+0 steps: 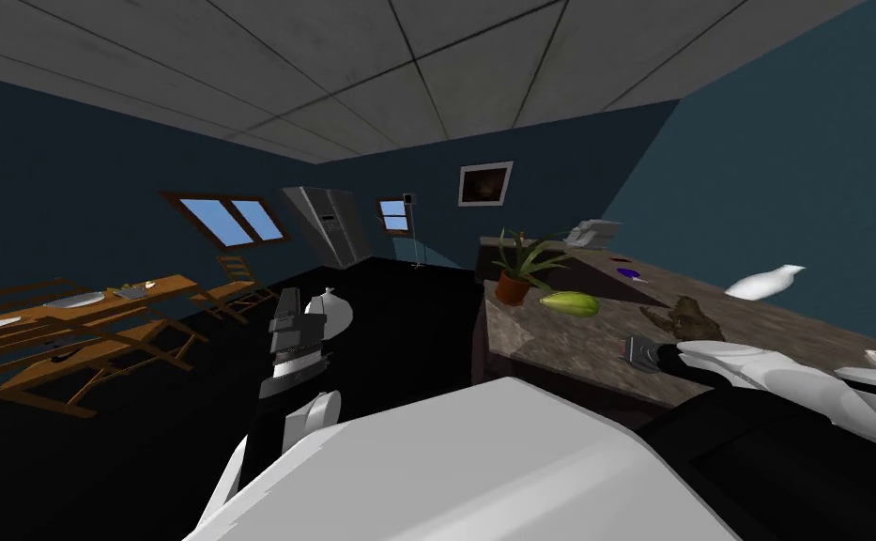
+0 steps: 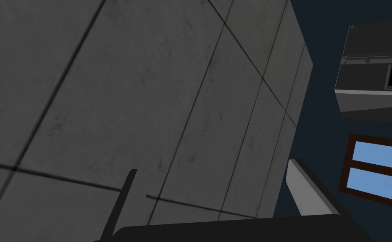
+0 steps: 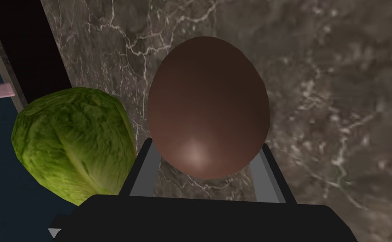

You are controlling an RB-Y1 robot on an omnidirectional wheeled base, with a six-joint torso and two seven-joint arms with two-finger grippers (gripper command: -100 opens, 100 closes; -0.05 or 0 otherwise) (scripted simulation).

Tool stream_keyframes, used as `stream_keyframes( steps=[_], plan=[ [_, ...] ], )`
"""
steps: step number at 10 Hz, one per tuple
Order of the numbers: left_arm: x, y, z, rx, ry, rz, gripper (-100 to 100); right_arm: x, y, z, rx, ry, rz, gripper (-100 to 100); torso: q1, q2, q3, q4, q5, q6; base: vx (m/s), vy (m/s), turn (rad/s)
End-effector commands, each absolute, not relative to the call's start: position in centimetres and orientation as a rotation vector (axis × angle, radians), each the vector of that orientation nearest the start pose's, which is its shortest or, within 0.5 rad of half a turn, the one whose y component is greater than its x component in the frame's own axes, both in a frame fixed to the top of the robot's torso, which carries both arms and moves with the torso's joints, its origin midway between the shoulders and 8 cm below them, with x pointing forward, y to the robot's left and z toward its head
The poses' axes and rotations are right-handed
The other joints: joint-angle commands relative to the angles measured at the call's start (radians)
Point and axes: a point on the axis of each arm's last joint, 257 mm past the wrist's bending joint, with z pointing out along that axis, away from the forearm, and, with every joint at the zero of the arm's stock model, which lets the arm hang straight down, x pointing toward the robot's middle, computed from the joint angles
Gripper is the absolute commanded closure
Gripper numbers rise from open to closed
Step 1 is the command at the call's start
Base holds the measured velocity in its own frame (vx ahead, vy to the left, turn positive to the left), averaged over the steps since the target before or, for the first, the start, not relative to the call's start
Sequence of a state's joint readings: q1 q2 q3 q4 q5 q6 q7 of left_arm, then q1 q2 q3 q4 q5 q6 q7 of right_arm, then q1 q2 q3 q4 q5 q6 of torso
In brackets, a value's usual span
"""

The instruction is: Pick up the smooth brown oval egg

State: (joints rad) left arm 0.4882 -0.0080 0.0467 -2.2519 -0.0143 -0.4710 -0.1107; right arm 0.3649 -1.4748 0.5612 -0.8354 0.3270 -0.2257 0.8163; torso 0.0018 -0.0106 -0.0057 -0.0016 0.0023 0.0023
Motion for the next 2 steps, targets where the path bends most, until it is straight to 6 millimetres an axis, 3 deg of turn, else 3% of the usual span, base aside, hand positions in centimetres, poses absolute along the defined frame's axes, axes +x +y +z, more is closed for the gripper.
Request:
stream_keyframes(
  steps=[1, 2],
  plan=[
    [35.21, 29.58, 1.08, -0.644, 0.670, -1.137, 0, 15.56, -82.45, -30.39, -1.030, 2.575, -0.990, 100, 0.000, 0.000, 0.000, 0.000, 0.000, 0.000, 0.082, 0.022, -0.052],
    [35.22, 29.57, 1.09, -0.643, 0.669, -1.137, 0, 15.64, -82.42, -30.36, -1.039, 2.571, -0.990, 0, -0.002, 0.004, 0.002, 0.001, -0.001, -0.002, 0.014, 0.005, 0.013]
  ],
)
